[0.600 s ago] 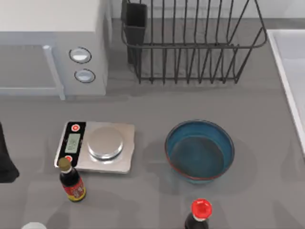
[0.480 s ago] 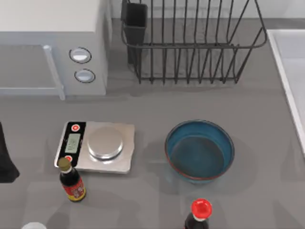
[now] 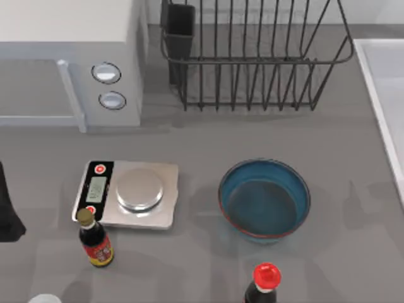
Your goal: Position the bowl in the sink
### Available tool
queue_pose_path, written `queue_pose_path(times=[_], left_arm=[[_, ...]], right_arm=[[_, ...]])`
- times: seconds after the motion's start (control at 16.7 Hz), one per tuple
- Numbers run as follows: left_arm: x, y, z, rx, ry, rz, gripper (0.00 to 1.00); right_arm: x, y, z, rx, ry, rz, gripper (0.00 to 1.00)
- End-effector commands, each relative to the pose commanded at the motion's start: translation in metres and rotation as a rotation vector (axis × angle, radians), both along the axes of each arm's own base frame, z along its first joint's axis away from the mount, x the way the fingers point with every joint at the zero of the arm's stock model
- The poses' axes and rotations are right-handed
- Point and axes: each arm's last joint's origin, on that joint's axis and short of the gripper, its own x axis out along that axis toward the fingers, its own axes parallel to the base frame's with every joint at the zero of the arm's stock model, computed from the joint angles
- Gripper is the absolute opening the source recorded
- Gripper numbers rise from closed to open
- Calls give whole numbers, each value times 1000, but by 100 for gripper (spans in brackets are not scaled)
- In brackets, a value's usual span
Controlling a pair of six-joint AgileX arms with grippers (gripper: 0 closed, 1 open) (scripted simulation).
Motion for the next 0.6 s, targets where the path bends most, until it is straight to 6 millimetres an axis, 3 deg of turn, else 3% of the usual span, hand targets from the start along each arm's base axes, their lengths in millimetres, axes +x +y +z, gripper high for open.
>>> queue_pose_path(times=[0.3,0.6], left_arm=[[0,0,0,0,0,0,100],[0,0,0,0,0,0,100]], right_arm=[[51,46,41,4,447,89,100],[110,103,48,-89,846,77,100]])
